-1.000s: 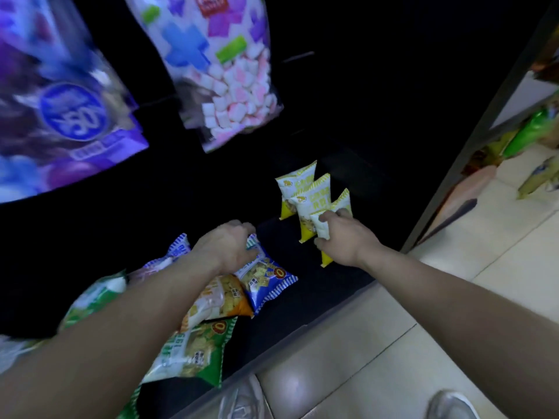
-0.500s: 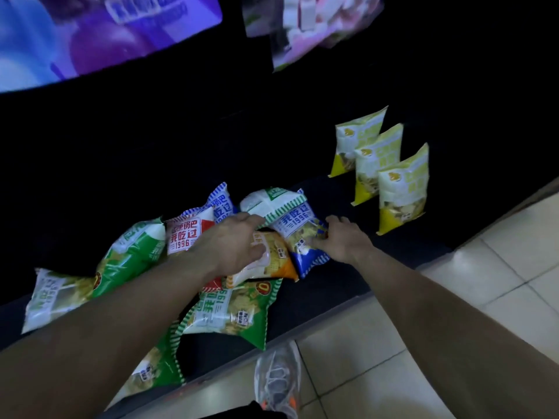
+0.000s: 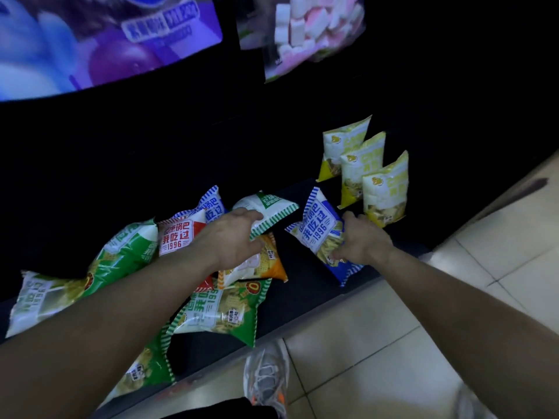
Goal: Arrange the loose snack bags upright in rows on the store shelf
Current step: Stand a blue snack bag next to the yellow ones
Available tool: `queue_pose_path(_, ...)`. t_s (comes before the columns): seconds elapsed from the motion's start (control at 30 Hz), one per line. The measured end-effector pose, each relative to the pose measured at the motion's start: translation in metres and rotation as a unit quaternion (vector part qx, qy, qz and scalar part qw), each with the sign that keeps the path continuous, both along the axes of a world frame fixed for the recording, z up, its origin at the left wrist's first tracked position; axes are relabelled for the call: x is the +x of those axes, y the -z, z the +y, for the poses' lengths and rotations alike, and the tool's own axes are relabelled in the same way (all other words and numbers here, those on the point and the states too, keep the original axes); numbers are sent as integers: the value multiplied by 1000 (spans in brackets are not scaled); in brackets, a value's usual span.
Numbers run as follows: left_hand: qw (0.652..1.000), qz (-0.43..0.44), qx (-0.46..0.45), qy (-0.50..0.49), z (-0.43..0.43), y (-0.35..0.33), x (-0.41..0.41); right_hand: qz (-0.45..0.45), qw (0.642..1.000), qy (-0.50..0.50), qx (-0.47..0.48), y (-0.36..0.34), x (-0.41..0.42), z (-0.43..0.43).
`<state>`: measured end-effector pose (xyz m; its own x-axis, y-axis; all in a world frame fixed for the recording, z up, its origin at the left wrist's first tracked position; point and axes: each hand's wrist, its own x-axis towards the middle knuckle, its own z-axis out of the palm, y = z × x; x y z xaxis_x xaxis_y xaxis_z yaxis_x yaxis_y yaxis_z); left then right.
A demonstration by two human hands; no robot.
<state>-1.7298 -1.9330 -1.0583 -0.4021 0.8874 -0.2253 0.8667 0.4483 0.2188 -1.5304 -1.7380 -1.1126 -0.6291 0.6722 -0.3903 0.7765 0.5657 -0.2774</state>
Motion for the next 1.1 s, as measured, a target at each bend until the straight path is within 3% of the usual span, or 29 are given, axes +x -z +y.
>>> queue_pose_path(0.13, 1000, -20, 16, 7, 10, -21, 26, 46, 998, -33, -4, -64, 47, 13)
queue_pose_path(0.27, 987, -130, 97, -13, 26, -49, 63, 116, 991, -38, -49, -122, 91, 10)
queue_pose_path(0.4, 954, -263, 138, -31, 44, -76, 96, 202, 973, -8, -113, -137, 125, -6)
queue_pose_path(0.5, 949, -274, 156, -24, 55, -79, 113, 237, 961, 5, -141, -130, 137, -12)
queue_pose_path(0.6, 954, -227, 191, -43, 70, -74, 124, 207, 973, -24, -104, -123, 144, -2)
queue_pose_path(0.73, 977, -107, 182, -27, 111, -59, 135, 83, 991, -78, 64, -103, 167, 23)
queue_pose_path(0.83, 980, -87, 176, -26, 147, -42, 148, 29, 998, -51, 30, -83, 188, 40)
queue_pose_path(1.1, 972, -133, 170, -92, 214, 28, 174, -52, 998, -24, 18, -52, 228, 73)
